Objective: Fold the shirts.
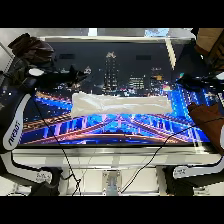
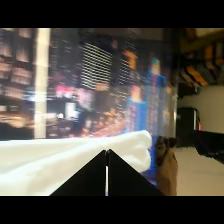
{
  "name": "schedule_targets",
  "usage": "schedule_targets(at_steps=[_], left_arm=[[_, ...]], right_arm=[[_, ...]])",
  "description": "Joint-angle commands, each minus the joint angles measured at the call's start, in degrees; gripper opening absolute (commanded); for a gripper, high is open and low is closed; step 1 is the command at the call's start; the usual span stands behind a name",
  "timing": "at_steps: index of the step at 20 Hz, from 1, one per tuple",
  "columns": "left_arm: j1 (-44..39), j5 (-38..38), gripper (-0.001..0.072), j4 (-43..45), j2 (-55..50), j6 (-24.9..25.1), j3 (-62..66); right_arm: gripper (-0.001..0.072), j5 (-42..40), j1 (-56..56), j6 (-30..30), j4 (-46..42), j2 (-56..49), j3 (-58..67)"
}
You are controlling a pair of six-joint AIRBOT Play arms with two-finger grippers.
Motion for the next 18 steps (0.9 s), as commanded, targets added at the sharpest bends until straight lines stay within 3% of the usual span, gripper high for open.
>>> schedule_targets(at_steps=[1,4,8,13,18], left_arm=[[-8.59,3.87,0.0009,2.12,0.72,-0.48,1.92],[-18.56,8.63,0.0008,17.09,-1.66,-9.92,3.04],[-24.57,3.34,0.0008,30.53,-11.04,-21.16,11.34],[-24.9,-6.84,0.0008,34.23,-20.92,-27.39,21.42],[-24.87,-10.1,0.0007,38.97,-22.64,-29.92,22.62]], right_arm=[[0.0404,5.25,-3.41,1.03,-4.17,1.01,-0.15],[0.0455,5.62,-5.4,0.22,-4.5,0.59,-4.94],[0.0474,11.21,-5.77,-2.29,-2.93,-3.58,-8.59],[0.0474,12.5,-5.79,-3.58,0.5,-9.07,-8.66],[0.0494,12.28,-5.81,-4.92,0.5,-12.5,-8.63]])
